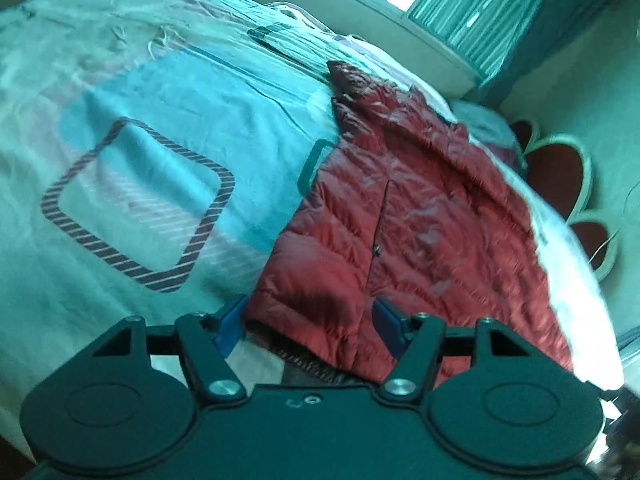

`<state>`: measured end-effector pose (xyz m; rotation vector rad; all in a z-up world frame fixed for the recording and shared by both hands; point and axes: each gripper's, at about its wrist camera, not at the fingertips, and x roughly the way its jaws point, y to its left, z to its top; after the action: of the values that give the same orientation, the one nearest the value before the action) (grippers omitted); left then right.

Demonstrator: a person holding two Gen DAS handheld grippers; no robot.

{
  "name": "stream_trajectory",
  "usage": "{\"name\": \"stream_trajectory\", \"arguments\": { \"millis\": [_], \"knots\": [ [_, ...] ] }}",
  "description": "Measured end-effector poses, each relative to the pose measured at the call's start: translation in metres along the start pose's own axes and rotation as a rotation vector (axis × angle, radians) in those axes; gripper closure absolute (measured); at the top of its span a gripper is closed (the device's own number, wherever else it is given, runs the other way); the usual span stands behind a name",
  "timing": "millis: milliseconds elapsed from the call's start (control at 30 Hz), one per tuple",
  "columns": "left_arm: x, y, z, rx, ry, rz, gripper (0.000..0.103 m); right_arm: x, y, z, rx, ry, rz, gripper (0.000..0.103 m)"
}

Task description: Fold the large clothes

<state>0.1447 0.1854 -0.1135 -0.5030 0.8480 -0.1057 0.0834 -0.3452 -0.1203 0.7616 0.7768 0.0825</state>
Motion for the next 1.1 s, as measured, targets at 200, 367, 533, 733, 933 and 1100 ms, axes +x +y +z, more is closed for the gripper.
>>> {"name": "stream_trajectory", "arguments": {
  "millis": [200,367,533,733,933,1100],
  "knots": [
    [0.015,0.005,0.013,-0.076,-0.01,-0.06,0.039,0.007,0.002,0.007,0.029,0.003,0.055,0.038],
    [0.031,0.007,0.024,-0.042,0.052,-0.146,0.039,0.021,-0.006,0.019,0.058,0.054,0.089,0.044],
    [0.029,0.014,0.017,-0.028,0.068,-0.164,0.065,0.023,-0.009,0.004,0.04,0.119,0.143,0.067],
    [0.018,0.024,0.01,-0.093,-0.03,-0.254,0.097,0.025,-0.007,0.009,0.047,0.123,0.218,0.095],
    [0.026,0.024,0.002,-0.097,0.0,-0.179,0.097,0.023,-0.013,0.01,0.069,0.12,0.202,0.095],
    [0.003,0.017,0.026,-0.154,-0.125,-0.268,0.097,0.004,0.0,0.034,0.108,0.0,0.283,0.095]
  ]
}}
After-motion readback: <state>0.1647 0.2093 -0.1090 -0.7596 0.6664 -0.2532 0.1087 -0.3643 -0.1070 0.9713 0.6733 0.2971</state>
